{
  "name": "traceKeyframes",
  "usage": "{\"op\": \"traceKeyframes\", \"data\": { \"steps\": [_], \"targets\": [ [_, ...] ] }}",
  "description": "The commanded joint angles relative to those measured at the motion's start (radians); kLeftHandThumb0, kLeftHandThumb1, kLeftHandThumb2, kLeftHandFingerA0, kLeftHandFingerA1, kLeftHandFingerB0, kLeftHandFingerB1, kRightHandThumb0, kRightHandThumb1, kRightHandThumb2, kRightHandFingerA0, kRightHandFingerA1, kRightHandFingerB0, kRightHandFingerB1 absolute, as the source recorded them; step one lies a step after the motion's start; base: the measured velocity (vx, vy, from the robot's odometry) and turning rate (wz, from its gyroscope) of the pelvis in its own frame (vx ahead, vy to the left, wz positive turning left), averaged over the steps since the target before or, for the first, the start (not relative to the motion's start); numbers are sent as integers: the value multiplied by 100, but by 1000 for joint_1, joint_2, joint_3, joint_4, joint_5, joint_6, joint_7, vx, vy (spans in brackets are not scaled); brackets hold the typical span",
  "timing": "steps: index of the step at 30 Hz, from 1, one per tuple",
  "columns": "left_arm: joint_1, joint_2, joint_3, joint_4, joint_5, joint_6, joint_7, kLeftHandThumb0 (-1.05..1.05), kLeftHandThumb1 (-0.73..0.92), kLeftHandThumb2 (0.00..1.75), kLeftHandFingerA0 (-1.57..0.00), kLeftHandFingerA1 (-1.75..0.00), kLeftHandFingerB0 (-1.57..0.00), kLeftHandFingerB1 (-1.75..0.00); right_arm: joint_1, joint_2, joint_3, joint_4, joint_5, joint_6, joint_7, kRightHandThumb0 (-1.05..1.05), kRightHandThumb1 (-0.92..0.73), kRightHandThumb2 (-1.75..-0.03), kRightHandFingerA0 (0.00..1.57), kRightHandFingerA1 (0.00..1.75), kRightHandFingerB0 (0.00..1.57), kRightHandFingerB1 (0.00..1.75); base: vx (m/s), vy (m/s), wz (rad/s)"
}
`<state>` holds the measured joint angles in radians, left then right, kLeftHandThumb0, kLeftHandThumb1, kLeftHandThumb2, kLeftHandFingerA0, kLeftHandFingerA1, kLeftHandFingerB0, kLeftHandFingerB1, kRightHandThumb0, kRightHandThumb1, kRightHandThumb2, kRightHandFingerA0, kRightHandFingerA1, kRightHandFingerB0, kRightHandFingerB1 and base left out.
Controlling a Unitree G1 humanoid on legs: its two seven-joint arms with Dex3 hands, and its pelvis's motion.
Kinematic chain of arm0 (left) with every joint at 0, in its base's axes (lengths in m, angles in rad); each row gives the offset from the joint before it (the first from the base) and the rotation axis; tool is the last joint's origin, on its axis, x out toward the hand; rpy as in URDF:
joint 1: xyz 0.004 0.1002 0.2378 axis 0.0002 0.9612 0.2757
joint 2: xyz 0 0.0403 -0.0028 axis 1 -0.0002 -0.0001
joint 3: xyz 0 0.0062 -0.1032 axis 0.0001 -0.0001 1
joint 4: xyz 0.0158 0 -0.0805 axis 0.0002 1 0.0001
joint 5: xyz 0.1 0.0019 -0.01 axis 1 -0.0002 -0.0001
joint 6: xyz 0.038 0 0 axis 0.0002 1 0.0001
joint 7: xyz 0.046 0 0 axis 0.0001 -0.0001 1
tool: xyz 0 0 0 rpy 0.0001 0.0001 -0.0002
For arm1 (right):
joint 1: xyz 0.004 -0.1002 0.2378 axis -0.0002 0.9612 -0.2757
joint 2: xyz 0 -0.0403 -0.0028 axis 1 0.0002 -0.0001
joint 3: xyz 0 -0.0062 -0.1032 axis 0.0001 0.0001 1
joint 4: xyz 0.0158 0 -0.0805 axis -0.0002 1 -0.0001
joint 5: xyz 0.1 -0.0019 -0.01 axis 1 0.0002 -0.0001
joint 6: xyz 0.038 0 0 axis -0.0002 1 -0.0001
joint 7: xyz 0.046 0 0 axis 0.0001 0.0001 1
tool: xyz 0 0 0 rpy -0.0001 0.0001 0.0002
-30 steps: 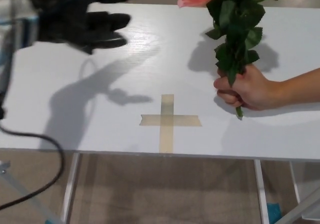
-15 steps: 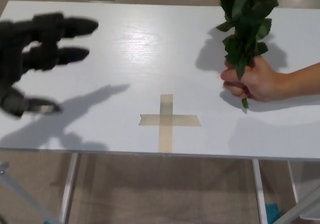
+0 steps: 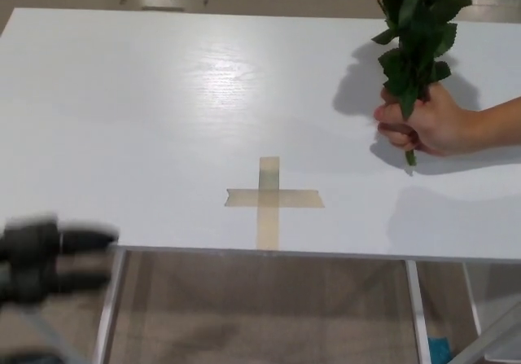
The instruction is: Use the left hand to pick up the rose and passes it to a human.
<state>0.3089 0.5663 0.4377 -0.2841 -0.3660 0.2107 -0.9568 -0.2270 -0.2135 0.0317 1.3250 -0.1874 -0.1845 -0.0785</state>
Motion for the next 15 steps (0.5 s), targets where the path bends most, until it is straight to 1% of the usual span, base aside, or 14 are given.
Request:
{"op": "traceKeyframes", "data": {
  "steps": [1,2,3,4,5,6,7,8,9,10,11,13,14,15],
  "targets": [
    [128,-37,-130,263,269,-214,153,-15,59,58,-58,-41,-54,-39,51,-1,-5,6,-1,11,2,-38,-59,-78,65,55,48,49,0,0,0],
    [109,-37,-155,316,303,-216,199,-15,59,58,-58,-41,-54,-39,53,0,-4,5,-2,11,0,-38,-59,-78,65,55,48,49,0,0,0],
    [60,-48,-195,430,363,-232,287,-16,59,58,-54,-40,-52,-38,54,2,-4,5,-1,10,1,-38,-59,-78,65,55,48,49,0,0,6],
    [21,-55,-230,516,409,-240,357,-19,59,58,-50,-38,-47,-36,52,4,-5,6,0,12,0,-38,-59,-78,65,55,48,49,0,0,0],
    [-8,-58,-251,572,426,-243,387,-28,60,58,-41,-36,-37,-33,51,5,-6,6,1,12,0,-38,-59,-78,64,55,48,49,0,0,0],
    [-86,-65,-306,709,467,-229,445,-25,46,97,-9,-50,-8,-49,48,6,-6,6,0,13,-3,-38,-59,-78,63,54,47,49,0,0,0],
    [-139,-69,-344,795,493,-212,478,-25,46,97,-9,-50,-8,-49,46,6,-6,6,0,14,-6,-38,-59,-78,63,54,47,49,0,0,0],
    [-155,-67,-355,821,497,-215,487,-25,46,97,-9,-50,-8,-49,45,7,-6,6,0,14,-6,-38,-59,-78,63,54,47,49,0,0,0],
    [-197,-70,-379,893,506,-198,510,-49,61,59,-20,-30,-19,-28,44,6,-5,5,-1,13,-6,-38,-59,-78,64,55,47,48,0,0,0],
    [-242,-83,-387,968,506,-172,550,-32,44,97,0,-48,0,-46,36,6,-5,4,-1,15,-8,-39,-59,-77,63,54,46,48,0,0,0],
    [-284,-100,-378,1070,493,-174,604,-69,52,79,-6,-34,-10,-36,32,5,-7,3,1,12,-7,-38,-59,-76,61,53,44,47,0,0,0],
    [-314,-104,-381,1140,487,-189,645,-71,52,81,-5,-35,-11,-37,26,5,-8,1,2,11,-8,-38,-59,-76,61,53,44,46,0,0,0],
    [-319,-105,-381,1188,490,-213,686,-36,39,96,0,-48,0,-46,22,6,-9,0,3,11,-9,-38,-59,-76,61,53,43,46,0,0,0],
    [-323,-106,-381,1230,488,-242,712,-36,39,96,0,-48,0,-46,18,6,-10,0,4,12,-9,-38,-59,-76,61,53,43,46,0,0,0]
  ]
}}
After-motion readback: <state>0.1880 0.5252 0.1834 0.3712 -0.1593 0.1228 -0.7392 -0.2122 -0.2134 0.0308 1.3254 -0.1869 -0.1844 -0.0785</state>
